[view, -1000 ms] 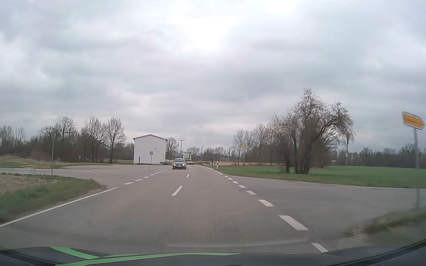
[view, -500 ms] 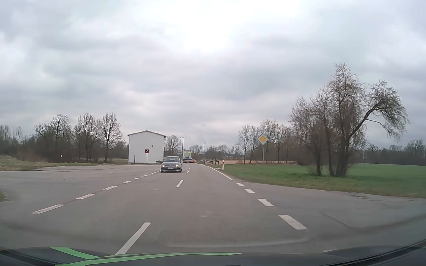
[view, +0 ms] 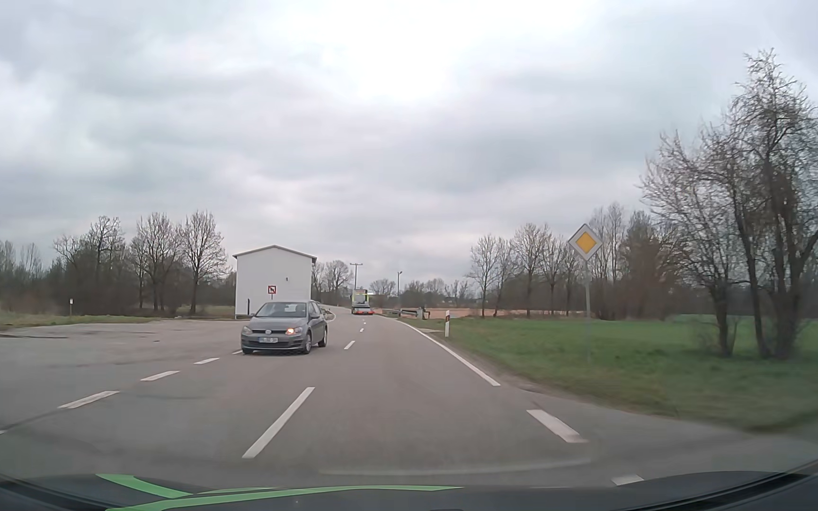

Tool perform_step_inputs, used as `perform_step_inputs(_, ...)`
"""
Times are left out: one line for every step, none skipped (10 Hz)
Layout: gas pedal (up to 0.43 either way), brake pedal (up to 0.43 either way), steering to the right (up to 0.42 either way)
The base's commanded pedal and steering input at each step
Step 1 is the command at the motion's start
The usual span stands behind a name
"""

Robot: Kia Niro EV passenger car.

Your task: Follow the waypoints while adhering to traffic rules and regulations

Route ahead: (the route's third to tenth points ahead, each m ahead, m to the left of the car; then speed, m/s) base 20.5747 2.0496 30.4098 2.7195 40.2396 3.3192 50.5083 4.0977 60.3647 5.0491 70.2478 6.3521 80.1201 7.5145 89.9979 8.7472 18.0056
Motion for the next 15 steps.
perform_step_inputs(0.130, 0.000, -0.007)
perform_step_inputs(0.130, 0.000, -0.008)
perform_step_inputs(0.130, 0.000, -0.008)
perform_step_inputs(0.138, 0.000, -0.008)
perform_step_inputs(0.138, 0.000, -0.008)
perform_step_inputs(0.138, 0.000, -0.009)
perform_step_inputs(0.138, 0.000, -0.009)
perform_step_inputs(0.138, 0.000, -0.009)
perform_step_inputs(0.138, 0.000, -0.009)
perform_step_inputs(0.138, 0.000, -0.009)
perform_step_inputs(0.138, 0.000, -0.009)
perform_step_inputs(0.138, 0.000, -0.009)
perform_step_inputs(0.138, 0.000, -0.009)
perform_step_inputs(0.138, 0.000, -0.009)
perform_step_inputs(0.138, 0.000, -0.009)
